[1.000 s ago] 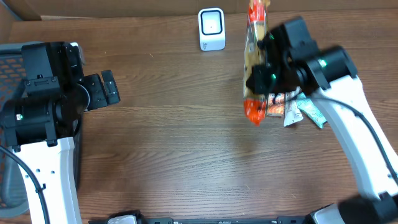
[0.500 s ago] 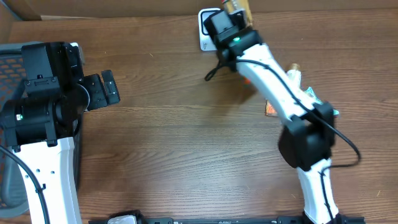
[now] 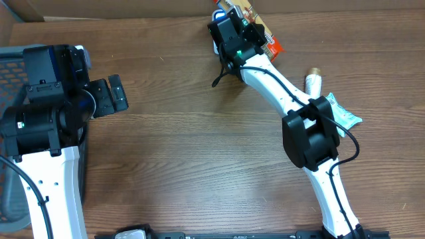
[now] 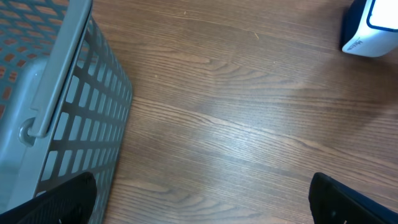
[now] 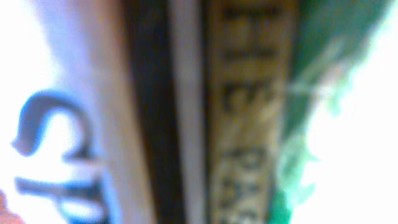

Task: Scan the item barcode
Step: 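Hold the spaghetti pack over the scanner window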

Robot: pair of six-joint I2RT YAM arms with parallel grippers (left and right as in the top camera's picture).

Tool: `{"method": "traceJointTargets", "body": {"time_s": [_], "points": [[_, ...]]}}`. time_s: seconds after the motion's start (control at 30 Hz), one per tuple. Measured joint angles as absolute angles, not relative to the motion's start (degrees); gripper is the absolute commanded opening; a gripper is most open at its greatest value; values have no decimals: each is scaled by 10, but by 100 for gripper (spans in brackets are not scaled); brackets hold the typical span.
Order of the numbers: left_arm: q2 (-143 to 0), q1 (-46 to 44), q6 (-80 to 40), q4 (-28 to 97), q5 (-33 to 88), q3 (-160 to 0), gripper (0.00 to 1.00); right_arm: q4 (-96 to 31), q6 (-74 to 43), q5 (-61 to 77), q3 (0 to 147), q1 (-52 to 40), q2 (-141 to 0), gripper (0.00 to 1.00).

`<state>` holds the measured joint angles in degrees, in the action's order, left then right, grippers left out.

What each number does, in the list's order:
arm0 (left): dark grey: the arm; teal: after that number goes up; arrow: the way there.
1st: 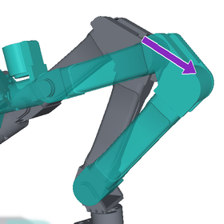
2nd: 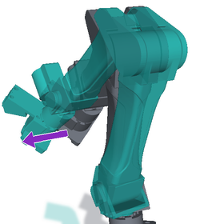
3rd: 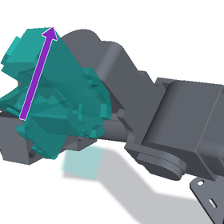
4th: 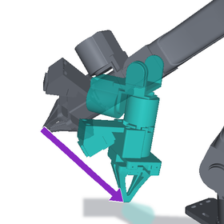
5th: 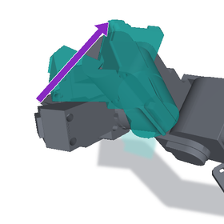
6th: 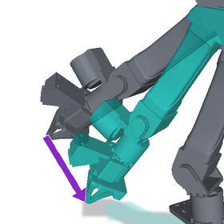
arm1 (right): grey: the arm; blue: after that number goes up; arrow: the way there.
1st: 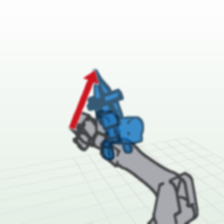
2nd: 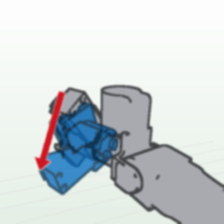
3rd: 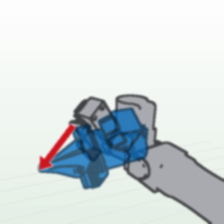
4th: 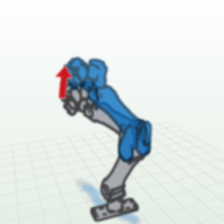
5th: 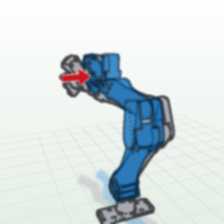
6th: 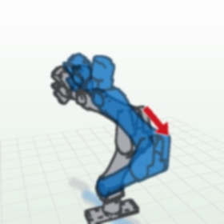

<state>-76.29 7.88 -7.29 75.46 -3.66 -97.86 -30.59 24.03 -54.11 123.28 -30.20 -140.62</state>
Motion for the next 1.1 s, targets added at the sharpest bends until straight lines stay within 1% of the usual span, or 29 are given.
{"method": "traceJointTargets", "body": {"time_s": [0.2,0.37,0.63,1.1], "points": [[-763,79,-73,755,-36,-979,100,-208,349,-571,1233,-301,-1450,4],[-763,79,-73,755,-36,-979,100,-174,408,-581,1233,-300,-1486,4],[-763,79,-73,755,-37,-979,100,-163,431,-590,1233,-299,-1494,4],[-763,79,-73,755,-37,-979,100,-164,435,-620,1233,-299,-1494,4]]}}
